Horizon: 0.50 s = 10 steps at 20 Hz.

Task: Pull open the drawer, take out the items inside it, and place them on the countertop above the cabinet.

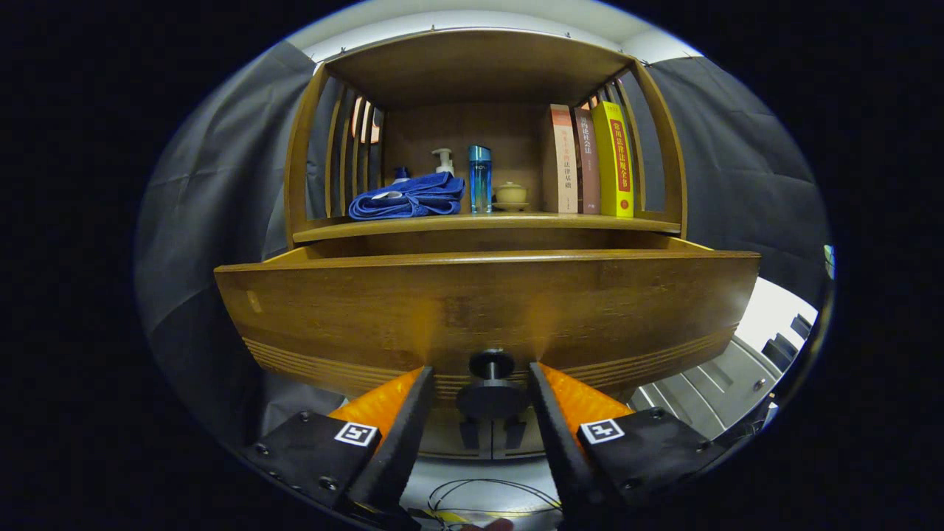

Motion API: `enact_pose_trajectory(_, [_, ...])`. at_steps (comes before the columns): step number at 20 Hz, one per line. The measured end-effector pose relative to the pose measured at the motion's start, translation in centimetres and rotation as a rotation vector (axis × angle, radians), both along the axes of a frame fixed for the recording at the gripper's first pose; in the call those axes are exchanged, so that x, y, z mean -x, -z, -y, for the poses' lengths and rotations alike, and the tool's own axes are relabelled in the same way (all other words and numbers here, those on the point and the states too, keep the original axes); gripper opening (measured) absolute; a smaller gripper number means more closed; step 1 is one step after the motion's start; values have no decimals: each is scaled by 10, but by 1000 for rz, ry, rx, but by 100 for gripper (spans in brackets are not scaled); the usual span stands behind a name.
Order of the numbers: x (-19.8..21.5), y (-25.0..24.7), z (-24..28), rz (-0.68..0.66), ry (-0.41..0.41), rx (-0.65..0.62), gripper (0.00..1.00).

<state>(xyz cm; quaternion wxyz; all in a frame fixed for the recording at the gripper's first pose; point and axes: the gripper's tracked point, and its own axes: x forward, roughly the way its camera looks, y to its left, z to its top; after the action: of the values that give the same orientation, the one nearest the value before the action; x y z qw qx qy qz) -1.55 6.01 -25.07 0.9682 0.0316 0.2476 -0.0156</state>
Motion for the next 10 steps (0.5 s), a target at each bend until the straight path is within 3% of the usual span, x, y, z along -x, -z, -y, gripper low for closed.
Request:
enact_pose_trajectory(4, [-1,-5,1,17,1,6,97])
enact_pose_trajectory(10, [8,-47,1,100,1,37,97])
